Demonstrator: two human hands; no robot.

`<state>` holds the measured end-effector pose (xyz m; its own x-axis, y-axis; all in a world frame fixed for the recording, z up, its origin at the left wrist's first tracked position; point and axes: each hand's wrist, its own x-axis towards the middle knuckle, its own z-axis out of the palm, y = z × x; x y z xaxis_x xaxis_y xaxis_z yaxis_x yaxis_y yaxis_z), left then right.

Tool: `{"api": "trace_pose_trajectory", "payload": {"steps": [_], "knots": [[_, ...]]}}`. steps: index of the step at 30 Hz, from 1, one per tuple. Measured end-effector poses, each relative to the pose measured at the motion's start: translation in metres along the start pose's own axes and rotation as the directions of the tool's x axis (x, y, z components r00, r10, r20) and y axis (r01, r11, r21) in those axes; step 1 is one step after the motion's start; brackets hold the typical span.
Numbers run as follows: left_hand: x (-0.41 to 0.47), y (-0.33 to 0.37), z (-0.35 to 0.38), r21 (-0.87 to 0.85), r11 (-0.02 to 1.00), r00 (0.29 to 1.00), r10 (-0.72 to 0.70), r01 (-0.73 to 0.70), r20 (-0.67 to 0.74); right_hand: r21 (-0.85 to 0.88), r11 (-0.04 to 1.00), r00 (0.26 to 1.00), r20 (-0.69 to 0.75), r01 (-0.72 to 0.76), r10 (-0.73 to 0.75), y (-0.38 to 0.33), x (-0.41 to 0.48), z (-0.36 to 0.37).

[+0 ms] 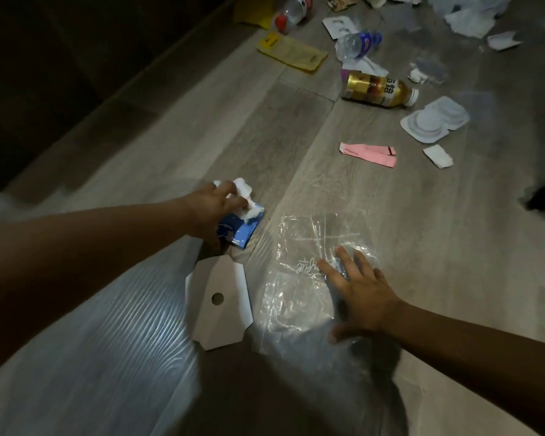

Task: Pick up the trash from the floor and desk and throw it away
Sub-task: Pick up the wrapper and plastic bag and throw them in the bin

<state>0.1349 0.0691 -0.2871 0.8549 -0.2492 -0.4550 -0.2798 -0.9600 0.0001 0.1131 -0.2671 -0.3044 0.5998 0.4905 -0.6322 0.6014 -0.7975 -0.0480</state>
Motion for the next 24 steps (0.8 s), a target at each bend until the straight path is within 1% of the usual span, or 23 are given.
{"api": "trace_pose_trajectory", "payload": {"steps": [2, 4, 8, 10, 14, 17, 19, 23, 24], "knots": [[0.005, -0.001, -0.004, -0.023, 0.999, 0.999, -0.035, 0.036, 0.027, -0.009, 1.000, 1.000, 0.000, 0.003, -0.003, 0.000, 0.000, -0.001], [0.010, -0.002, -0.005, -0.011, 0.999, 0.998, -0.049, 0.049, 0.034, -0.012, 1.000, 1.000, 0.003, 0.004, -0.004, 0.001, -0.001, -0.002], [0.016, 0.001, -0.006, -0.012, 0.996, 0.995, -0.091, 0.090, -0.039, -0.004, 1.000, 1.000, 0.003, 0.005, -0.005, 0.001, -0.001, -0.002], [0.016, 0.003, -0.005, -0.024, 0.993, 0.992, -0.115, 0.113, -0.054, 0.003, 1.000, 1.000, 0.000, 0.005, -0.005, 0.001, -0.001, -0.001], [0.001, 0.009, -0.001, -0.201, 0.960, 0.980, -0.191, 0.197, 0.047, 0.006, 1.000, 1.000, 0.015, 0.005, -0.005, 0.001, -0.001, -0.002], [-0.023, 0.016, 0.005, -0.295, 0.930, 0.975, -0.196, 0.218, 0.104, 0.006, 1.000, 1.000, 0.017, 0.005, -0.005, 0.002, -0.001, -0.003], [-0.041, 0.026, 0.014, -0.290, 0.932, 0.975, -0.189, 0.216, 0.119, 0.011, 1.000, 1.000, 0.019, 0.006, -0.007, 0.002, -0.002, -0.003], [-0.066, 0.054, 0.041, -0.141, 0.964, 0.968, -0.202, 0.224, 0.151, 0.029, 1.000, 1.000, 0.022, 0.006, -0.006, 0.002, -0.002, -0.004], [-0.068, 0.059, 0.047, -0.130, 0.965, 0.965, -0.207, 0.229, 0.162, 0.031, 1.000, 1.000, 0.022, 0.004, -0.005, 0.002, -0.001, -0.004]]}}
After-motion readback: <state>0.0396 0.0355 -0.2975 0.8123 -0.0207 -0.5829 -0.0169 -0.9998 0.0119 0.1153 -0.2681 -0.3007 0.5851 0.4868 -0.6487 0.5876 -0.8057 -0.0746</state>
